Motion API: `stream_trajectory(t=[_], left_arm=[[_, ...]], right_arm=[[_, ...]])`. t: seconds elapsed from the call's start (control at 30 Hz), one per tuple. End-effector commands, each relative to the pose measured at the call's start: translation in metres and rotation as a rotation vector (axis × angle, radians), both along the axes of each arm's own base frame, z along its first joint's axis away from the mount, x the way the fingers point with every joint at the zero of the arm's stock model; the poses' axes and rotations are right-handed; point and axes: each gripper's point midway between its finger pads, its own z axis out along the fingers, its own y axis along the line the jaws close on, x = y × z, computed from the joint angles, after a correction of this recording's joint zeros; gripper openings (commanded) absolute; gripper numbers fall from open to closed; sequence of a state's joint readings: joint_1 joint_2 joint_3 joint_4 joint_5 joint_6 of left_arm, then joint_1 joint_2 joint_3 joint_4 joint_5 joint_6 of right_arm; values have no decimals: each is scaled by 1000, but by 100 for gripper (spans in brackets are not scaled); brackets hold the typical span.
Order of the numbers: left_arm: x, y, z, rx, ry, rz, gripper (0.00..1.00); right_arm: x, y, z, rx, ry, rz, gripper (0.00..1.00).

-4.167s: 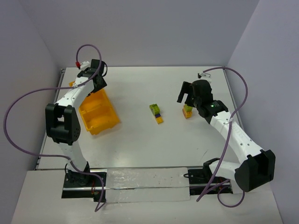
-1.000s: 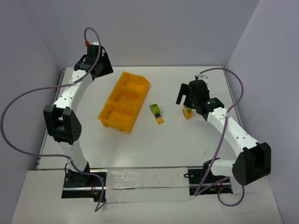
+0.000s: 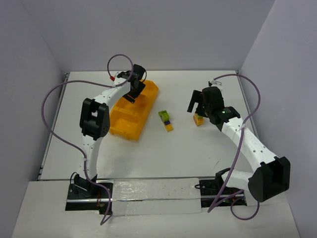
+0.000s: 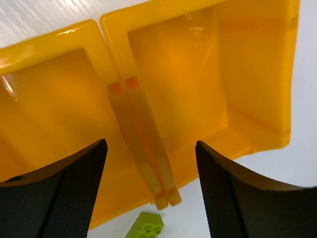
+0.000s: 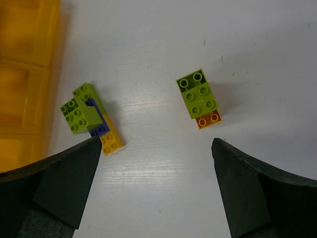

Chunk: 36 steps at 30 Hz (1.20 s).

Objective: Sort the legos into containers by color

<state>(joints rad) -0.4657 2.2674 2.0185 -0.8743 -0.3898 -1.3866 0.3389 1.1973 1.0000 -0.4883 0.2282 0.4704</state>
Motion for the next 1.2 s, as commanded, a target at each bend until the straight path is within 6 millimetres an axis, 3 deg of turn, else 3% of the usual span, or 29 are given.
stream_trajectory(t=[0.0, 0.03, 0.13, 0.17, 0.5, 0.6, 0.8, 0.87, 0.93, 0.97, 1.03, 1.1, 1.17], left_arm=[[13, 2, 3, 10, -25, 27, 67], [13, 3, 1, 18, -18, 26, 60], [14, 4, 6, 38, -31, -7, 12], [15, 4, 10, 45, -43, -31, 1], [32, 12, 49, 210, -148, -235, 0], [44, 4, 56, 240, -192, -337, 0], [49, -5, 46, 275, -170, -445, 0], [49, -10, 43, 279, -168, -485, 5], [46, -13, 40, 291, -161, -506, 17], [45, -14, 41, 302, -161, -519, 42], [44, -14, 41, 313, -160, -532, 73], [44, -16, 45, 312, -170, -547, 89], [45, -17, 54, 311, -186, -554, 94]], right_arm=[[-1, -2, 7, -9, -32, 0, 100], [-2, -2, 7, -10, -31, 0, 100], [-2, -2, 6, -10, -31, -1, 100], [-2, -2, 5, -10, -31, -1, 100], [5, 6, 0, 11, -15, 14, 100], [5, 6, 1, 11, -14, 15, 100], [5, 4, 0, 3, -12, 9, 100], [6, 4, -1, 1, -6, 7, 100], [6, 5, -1, 4, -4, 8, 100], [7, 5, 0, 5, -5, 7, 100], [8, 6, 1, 7, -7, 10, 100], [9, 7, 3, 9, -10, 13, 100], [9, 8, 4, 10, -10, 13, 100]])
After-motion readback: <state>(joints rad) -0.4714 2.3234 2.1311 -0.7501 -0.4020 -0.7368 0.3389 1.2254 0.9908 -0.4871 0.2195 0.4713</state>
